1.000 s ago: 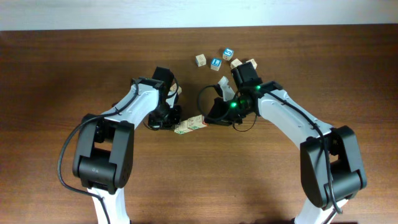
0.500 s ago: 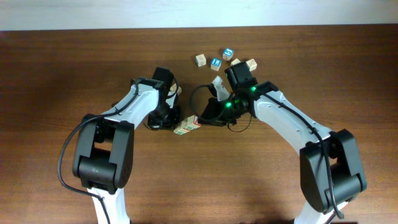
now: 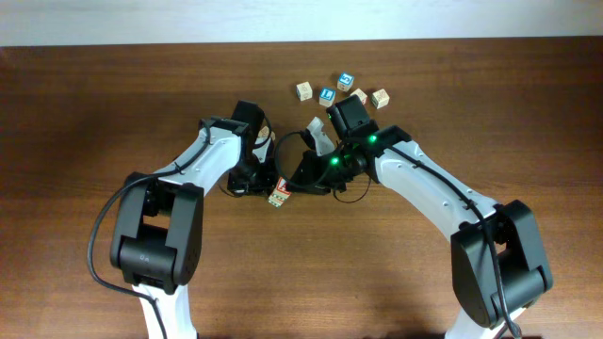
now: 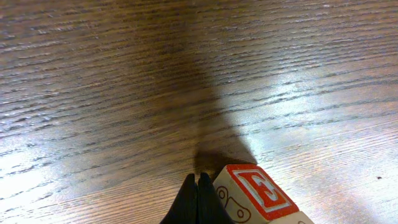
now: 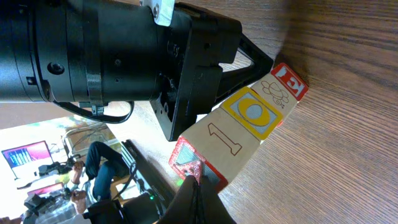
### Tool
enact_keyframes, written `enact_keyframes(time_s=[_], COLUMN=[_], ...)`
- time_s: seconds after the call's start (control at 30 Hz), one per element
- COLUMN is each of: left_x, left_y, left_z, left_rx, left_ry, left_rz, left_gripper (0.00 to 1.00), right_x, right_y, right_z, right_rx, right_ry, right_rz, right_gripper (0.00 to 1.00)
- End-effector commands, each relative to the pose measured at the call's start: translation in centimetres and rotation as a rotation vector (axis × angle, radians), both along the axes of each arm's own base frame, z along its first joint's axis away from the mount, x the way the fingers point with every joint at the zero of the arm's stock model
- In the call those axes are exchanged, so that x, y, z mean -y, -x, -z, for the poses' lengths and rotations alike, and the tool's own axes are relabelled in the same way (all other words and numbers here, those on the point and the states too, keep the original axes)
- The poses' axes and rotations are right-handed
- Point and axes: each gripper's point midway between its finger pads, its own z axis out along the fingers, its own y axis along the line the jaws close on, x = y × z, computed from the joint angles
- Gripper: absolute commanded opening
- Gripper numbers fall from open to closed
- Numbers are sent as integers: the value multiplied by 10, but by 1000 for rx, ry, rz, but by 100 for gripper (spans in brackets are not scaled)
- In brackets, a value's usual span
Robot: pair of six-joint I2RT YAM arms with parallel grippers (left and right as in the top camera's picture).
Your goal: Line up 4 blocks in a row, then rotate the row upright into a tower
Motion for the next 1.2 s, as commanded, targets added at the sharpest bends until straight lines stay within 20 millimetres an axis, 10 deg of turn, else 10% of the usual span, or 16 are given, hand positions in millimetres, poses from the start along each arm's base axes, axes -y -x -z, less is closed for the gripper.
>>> enact_keyframes(time_s=[0.0, 1.17], left_x=[4, -34], left_y=[0, -12], left_z=[-2, 3], left_rx=[-32, -26], left_ry=[45, -44], left_rz=[-62, -196], left_gripper=[0, 0], right_x=[7, -23], right_y=[4, -21], right_z=[39, 37], right_rx=[-23, 143], right_ry=[132, 188], right_rz=[23, 115], right_gripper=[4, 4])
